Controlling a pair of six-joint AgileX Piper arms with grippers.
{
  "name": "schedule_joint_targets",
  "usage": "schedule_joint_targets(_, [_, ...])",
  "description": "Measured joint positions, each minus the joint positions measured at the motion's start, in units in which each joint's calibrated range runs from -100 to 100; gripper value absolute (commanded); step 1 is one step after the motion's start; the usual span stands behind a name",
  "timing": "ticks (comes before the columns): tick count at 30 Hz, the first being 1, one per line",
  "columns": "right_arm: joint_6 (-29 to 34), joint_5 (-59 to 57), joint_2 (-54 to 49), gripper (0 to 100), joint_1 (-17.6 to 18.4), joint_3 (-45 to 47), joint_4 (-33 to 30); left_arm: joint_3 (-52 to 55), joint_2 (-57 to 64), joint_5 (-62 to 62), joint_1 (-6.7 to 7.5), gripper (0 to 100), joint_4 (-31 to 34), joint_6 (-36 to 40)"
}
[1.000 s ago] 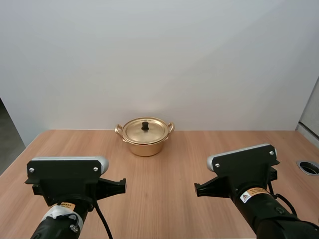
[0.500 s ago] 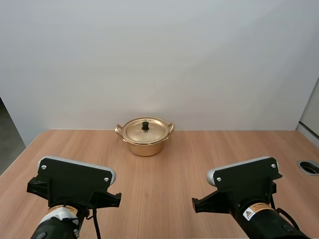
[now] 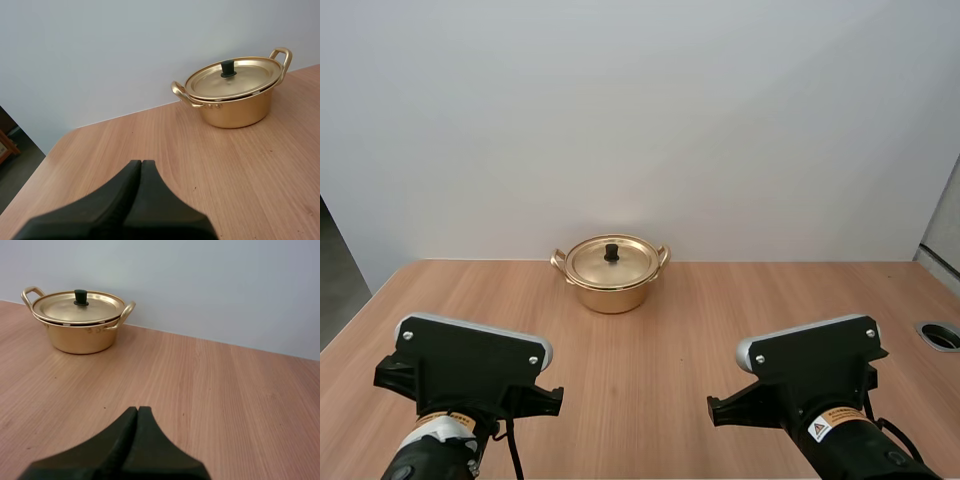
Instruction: Open the pot, put the car inside, and close it
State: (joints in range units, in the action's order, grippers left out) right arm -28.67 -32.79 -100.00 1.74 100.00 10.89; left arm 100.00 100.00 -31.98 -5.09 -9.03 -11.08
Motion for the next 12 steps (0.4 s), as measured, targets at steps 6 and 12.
schedule_joint_targets(6, [0.00, 0.00, 0.00, 0, 0.00, 0.00, 0.00, 0.00, 0.00, 0.00, 2.05, 0, 0.00, 0.00])
schedule_joint_targets(12, [0.00, 0.00, 0.00, 0, 0.00, 0.00, 0.00, 0.00, 0.00, 0.00, 4.41, 0, 0.00, 0.00])
